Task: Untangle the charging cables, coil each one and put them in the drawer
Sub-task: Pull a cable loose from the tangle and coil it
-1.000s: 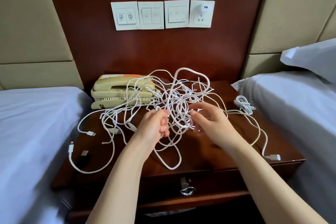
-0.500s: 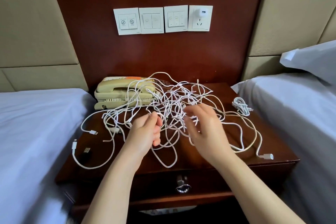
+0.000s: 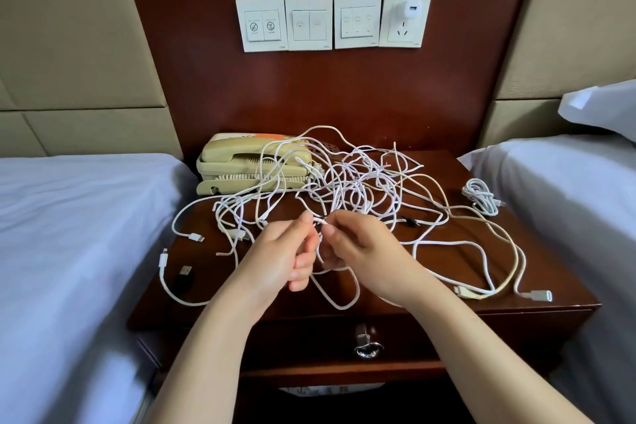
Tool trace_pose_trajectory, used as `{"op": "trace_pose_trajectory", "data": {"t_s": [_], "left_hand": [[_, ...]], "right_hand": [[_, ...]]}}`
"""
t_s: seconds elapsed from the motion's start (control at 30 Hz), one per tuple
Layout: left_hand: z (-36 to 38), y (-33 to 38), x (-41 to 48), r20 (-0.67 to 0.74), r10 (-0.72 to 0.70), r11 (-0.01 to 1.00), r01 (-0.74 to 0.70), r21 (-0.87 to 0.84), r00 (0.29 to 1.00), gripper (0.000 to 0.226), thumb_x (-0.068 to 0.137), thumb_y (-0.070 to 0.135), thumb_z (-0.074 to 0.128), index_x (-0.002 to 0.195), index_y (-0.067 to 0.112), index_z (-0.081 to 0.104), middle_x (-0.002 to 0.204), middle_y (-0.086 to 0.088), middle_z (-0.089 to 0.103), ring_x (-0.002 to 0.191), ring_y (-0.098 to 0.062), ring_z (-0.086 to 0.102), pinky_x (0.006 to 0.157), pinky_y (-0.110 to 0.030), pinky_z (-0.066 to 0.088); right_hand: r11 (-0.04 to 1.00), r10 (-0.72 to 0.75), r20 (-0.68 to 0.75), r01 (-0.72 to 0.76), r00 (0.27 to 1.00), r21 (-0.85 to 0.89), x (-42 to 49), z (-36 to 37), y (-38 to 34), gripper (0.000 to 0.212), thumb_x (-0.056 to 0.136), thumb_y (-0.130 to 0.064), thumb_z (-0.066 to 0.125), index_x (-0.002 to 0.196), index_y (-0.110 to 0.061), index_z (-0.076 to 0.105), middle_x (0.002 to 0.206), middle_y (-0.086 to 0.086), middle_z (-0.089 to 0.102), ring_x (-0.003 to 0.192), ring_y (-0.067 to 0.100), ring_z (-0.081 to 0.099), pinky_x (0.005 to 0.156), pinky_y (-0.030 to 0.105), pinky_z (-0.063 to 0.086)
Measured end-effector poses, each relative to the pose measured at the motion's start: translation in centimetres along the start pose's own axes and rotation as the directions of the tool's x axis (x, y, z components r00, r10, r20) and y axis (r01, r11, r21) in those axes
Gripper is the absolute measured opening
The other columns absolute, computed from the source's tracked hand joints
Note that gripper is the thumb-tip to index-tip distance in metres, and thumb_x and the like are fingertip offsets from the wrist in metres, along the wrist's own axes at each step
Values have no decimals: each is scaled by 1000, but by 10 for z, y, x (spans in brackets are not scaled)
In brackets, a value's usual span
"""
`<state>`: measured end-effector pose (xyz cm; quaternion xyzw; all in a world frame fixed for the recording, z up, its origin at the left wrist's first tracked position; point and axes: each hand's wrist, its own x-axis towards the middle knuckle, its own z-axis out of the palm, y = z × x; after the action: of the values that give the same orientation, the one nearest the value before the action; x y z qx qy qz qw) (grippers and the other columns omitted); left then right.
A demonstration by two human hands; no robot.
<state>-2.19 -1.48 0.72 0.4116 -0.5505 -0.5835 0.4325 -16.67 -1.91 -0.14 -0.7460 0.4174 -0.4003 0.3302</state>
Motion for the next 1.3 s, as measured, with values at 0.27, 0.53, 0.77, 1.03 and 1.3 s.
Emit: {"op": "trace_pose_trajectory", "data": {"t_s": [0.27,0.53,0.77,1.03,1.3], "left_hand": [[-4,7,-1,191,-75,963,120,-241,979,55,100,33,30,51,12,45,41,2,29,31,-6,24,35,-16,26],[-4,7,2,162,-43,829,126,-544,986,46,99,31,30,62,10,46,46,3,34,34,-5,29,37,-18,29],[0,7,11,-120,-38,838,-34,-544,992,39,102,25,31,72,4,47,45,-1,43,35,-10,40,39,-16,39],[-5,-2,18,-336,57,957,-147,-249,940,40,103,18,30,70,3,49,43,1,52,39,-10,54,43,-22,50],[-5,-11,20,-287,117,981,-65,184,951,40,102,23,33,73,10,57,59,0,58,54,-17,57,57,-30,50]], "right_hand": [[995,17,-111,-6,994,104,11,4,-3,31,99,-16,45,69,-11,51,46,-13,36,42,3,30,44,15,26],[932,279,234,-321,931,166,-1,13,-9,35,102,-15,37,70,-14,52,54,-3,37,40,6,30,38,19,33],[949,268,293,-200,918,-243,-3,20,-18,28,101,-15,39,91,-7,63,52,-8,46,38,1,43,45,11,34],[938,171,321,-55,932,-342,-5,6,-32,32,99,-18,43,86,-6,70,56,-5,48,46,1,46,51,12,34],[983,40,138,-14,990,-185,-4,-2,-28,33,98,-21,47,75,-7,66,55,9,46,48,9,35,48,19,27]]}}
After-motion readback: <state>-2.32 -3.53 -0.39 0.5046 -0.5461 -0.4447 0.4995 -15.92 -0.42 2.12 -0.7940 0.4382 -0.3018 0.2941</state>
